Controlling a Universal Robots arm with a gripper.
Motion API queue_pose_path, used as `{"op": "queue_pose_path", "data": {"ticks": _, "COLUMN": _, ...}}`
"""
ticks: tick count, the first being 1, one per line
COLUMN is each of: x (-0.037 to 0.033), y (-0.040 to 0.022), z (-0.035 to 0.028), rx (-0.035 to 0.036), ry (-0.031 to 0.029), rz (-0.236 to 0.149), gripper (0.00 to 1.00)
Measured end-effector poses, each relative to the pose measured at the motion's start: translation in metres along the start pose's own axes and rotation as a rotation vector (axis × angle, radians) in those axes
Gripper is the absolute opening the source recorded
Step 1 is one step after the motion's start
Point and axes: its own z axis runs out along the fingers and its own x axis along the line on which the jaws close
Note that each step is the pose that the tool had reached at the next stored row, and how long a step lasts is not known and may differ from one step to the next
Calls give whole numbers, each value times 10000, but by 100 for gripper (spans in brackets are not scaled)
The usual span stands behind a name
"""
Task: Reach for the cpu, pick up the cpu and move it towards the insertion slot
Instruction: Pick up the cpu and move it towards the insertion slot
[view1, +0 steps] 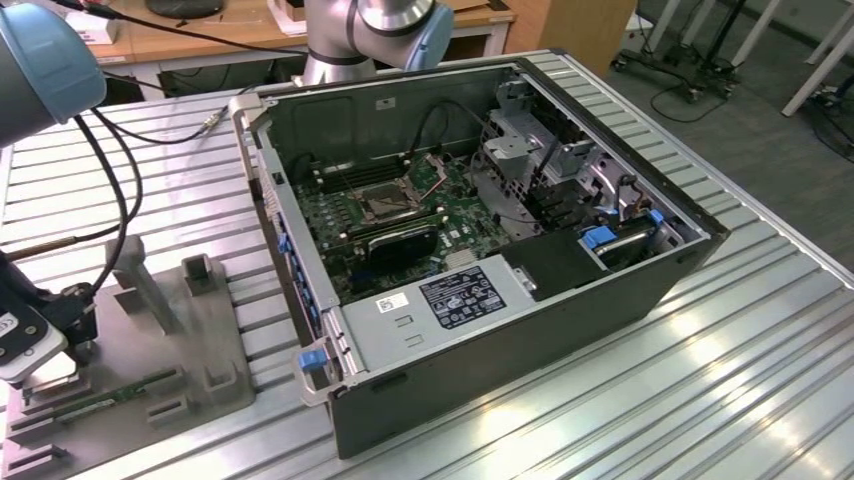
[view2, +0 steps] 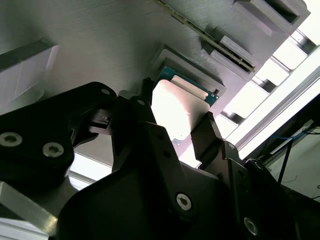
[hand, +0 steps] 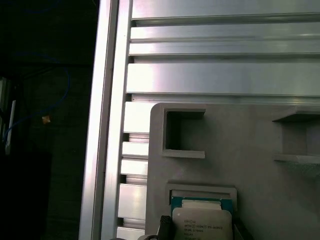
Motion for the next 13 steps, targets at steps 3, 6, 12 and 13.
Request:
{"op": "queue_pose_path", "data": {"ticks": 3, "x": 0, "y": 0, "z": -6, "rx": 0, "ry": 1, "rz": 0, "gripper": 55}}
{"op": "queue_pose_path", "data": {"ticks": 6, "x": 0, "y": 1, "z": -18, "rx": 1, "ry": 3, "rz": 0, "gripper": 55}}
{"op": "queue_pose_path", "data": {"ticks": 12, "x": 0, "y": 1, "z": -35, "rx": 0, "ry": 1, "rz": 0, "gripper": 55}}
{"op": "queue_pose_path", "data": {"ticks": 13, "x": 0, "y": 2, "z": -39, "rx": 0, "ry": 1, "rz": 0, "gripper": 55}}
